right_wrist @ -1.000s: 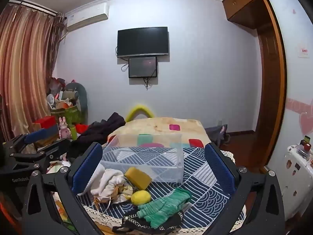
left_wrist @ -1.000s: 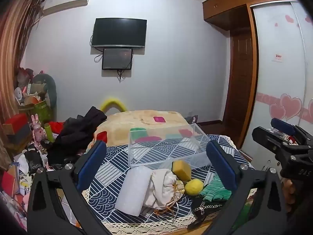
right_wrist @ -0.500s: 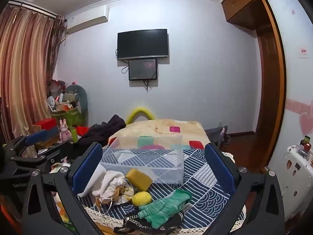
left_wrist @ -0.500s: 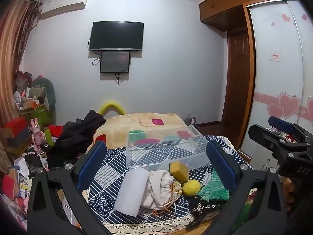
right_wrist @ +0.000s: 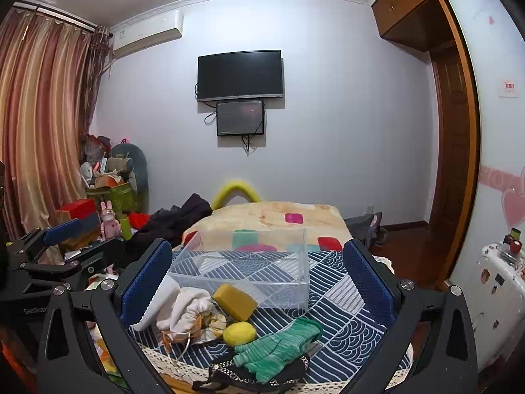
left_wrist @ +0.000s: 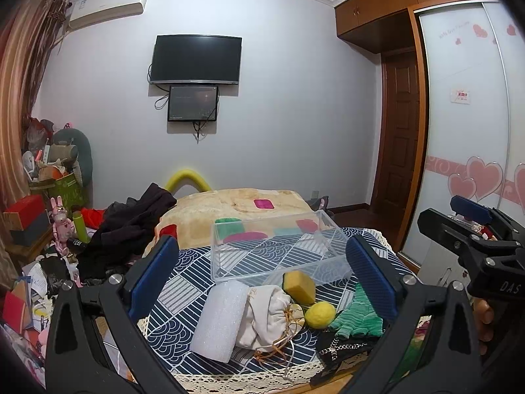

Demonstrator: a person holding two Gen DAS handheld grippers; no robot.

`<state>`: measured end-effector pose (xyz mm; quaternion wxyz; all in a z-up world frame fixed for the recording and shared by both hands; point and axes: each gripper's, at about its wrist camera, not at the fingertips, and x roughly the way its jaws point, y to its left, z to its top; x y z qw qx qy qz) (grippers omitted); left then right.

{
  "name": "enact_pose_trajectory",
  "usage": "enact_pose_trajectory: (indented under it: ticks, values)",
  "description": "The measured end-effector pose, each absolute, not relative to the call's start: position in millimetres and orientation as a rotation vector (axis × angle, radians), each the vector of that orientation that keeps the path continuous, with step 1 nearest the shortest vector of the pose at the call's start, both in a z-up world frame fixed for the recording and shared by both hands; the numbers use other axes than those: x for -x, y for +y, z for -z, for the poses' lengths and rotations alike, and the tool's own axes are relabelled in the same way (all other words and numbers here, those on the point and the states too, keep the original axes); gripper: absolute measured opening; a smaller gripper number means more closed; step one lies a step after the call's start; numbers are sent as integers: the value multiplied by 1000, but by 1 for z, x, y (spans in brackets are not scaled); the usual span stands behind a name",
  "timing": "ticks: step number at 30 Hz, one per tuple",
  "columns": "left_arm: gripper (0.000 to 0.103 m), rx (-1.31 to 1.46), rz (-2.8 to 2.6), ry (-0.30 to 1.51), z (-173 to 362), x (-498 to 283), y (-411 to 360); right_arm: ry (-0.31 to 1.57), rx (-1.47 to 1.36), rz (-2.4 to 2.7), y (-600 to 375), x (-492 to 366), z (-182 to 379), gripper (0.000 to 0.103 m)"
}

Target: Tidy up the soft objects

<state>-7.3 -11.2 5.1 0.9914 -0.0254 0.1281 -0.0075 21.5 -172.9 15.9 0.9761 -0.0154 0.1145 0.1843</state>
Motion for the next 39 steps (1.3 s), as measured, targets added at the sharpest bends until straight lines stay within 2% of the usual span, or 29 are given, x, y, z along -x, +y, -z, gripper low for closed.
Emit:
enact_pose_trajectory:
  ticks: [39]
  values:
    - [103, 54, 18, 254, -5, 7, -14, 216, 30, -378, -171, -19, -20, 103]
